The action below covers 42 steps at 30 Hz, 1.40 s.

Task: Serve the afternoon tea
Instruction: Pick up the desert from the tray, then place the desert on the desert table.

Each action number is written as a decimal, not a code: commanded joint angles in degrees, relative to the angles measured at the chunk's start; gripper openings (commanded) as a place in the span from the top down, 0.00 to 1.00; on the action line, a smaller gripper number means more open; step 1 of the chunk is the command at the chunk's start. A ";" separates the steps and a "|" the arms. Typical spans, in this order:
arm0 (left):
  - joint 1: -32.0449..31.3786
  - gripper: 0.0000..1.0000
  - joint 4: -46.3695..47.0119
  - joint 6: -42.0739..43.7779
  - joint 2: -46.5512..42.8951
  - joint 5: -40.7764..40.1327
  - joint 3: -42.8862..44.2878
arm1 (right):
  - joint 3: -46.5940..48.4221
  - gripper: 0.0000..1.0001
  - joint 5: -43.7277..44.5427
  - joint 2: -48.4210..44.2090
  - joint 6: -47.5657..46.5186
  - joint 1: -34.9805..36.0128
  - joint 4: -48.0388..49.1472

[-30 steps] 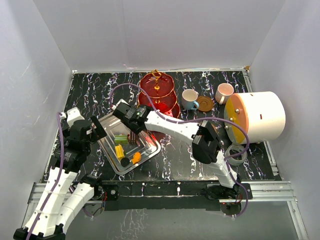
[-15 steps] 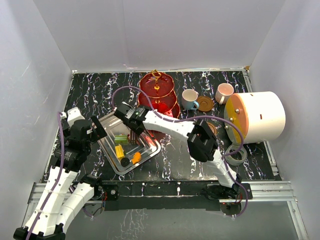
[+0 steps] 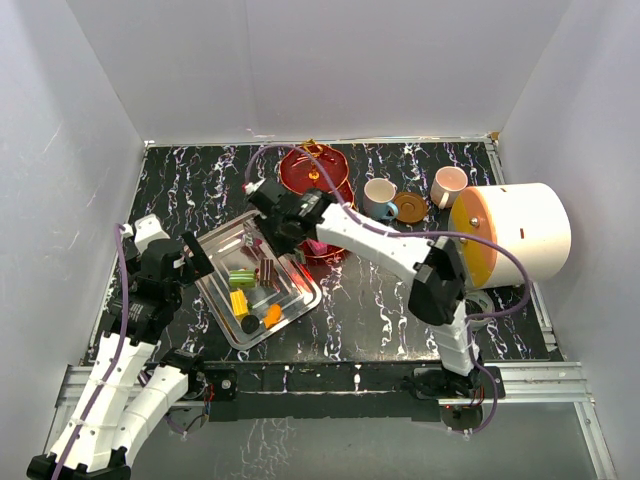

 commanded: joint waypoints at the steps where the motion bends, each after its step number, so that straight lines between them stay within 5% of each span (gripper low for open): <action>1: -0.17 0.01 -0.20 0.25 -0.61 -0.62 1.68 | -3.94 0.90 -9.13 -7.78 6.63 -3.40 5.02; 15: -0.17 0.01 -0.62 -0.53 -3.60 -2.31 1.69 | -24.66 0.91 -24.46 -30.81 21.19 -8.82 17.58; 26: -0.17 0.01 -0.47 -0.41 -3.47 -2.06 1.66 | -34.42 0.91 -25.70 -47.25 24.50 -16.54 11.79; 42: -0.19 0.01 -0.36 -0.19 -2.64 -1.57 1.54 | -39.48 0.90 -26.22 -51.49 23.05 -22.23 9.15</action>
